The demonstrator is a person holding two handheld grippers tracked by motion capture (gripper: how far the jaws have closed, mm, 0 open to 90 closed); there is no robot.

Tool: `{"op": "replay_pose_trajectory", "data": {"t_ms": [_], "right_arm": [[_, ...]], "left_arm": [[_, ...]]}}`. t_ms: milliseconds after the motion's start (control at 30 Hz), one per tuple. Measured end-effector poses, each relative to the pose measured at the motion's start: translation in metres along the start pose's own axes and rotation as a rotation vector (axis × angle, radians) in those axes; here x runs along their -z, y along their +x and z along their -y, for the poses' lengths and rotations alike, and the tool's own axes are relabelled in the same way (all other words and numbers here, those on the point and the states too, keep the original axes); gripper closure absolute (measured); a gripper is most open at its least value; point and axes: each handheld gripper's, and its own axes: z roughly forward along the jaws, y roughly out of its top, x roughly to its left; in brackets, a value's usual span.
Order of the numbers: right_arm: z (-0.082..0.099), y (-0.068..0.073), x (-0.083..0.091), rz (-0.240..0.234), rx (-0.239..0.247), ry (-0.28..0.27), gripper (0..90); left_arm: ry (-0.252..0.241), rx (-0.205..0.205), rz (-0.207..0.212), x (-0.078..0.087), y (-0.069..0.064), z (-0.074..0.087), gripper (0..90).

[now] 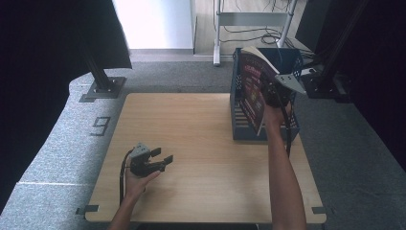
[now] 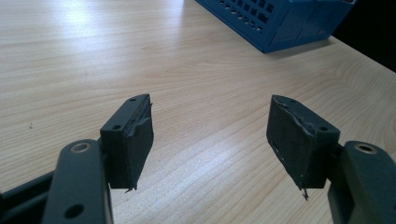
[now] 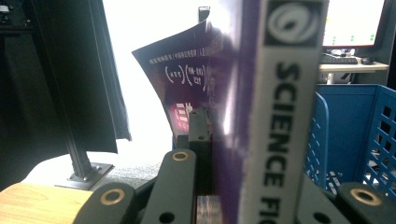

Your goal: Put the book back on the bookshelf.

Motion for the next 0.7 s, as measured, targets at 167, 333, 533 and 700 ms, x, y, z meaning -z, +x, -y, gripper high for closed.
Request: {"op": "replay_pose_trajectory", "data": {"t_ms": [167,333,533,700], "right_arm": [[-0.002,0.002,-0.008,0.005,0.008,0.006,81.7],[-0.002,0.004,-0.015,0.009,0.001,-0.001,81.7],[0.000,0.007,-0.021,0.012,0.003,0.005,81.7],[-0.001,0.010,-0.029,0.021,0.040,0.014,81.7]], "left_arm": [[0.003,0.002,0.002,0.000,0.001,0.000,32.3],[0.002,0.001,0.003,0.002,0.000,0.000,32.2],[-0.006,0.005,0.005,0.005,0.002,0.000,32.3],[-0.006,-0.002,0.011,0.005,0.002,0.000,32.3]]}}
